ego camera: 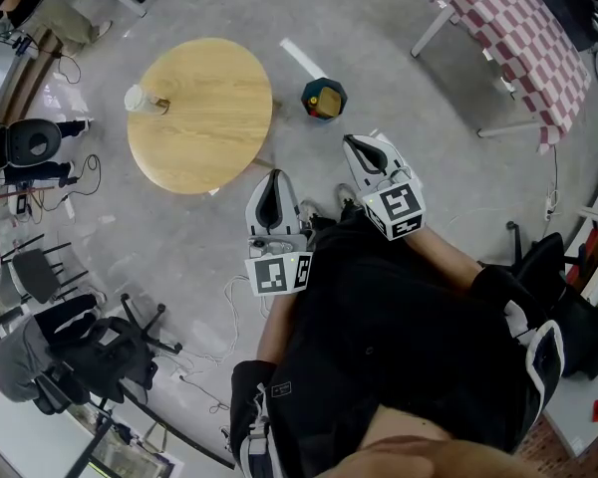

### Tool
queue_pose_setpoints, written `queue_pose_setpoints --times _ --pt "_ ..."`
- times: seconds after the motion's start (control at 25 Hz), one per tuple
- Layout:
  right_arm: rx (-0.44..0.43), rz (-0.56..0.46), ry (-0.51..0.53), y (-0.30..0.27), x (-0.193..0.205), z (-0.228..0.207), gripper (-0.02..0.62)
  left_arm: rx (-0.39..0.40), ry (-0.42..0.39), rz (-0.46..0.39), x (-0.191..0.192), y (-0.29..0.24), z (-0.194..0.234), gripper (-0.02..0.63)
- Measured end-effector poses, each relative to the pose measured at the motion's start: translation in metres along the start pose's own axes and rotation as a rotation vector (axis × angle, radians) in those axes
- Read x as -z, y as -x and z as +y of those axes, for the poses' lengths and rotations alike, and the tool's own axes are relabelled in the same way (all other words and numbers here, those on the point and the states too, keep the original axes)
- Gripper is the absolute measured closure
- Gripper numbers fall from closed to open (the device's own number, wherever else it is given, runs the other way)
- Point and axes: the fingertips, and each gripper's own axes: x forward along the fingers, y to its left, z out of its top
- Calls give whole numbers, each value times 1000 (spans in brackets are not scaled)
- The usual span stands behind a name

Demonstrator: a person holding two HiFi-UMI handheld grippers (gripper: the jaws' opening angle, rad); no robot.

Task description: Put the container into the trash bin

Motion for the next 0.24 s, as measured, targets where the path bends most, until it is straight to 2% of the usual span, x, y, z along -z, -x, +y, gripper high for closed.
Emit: queue_pose_setpoints --times 0.24 --pt "4 3 0 0 1 0 569 6 2 -2 0 0 -1 597"
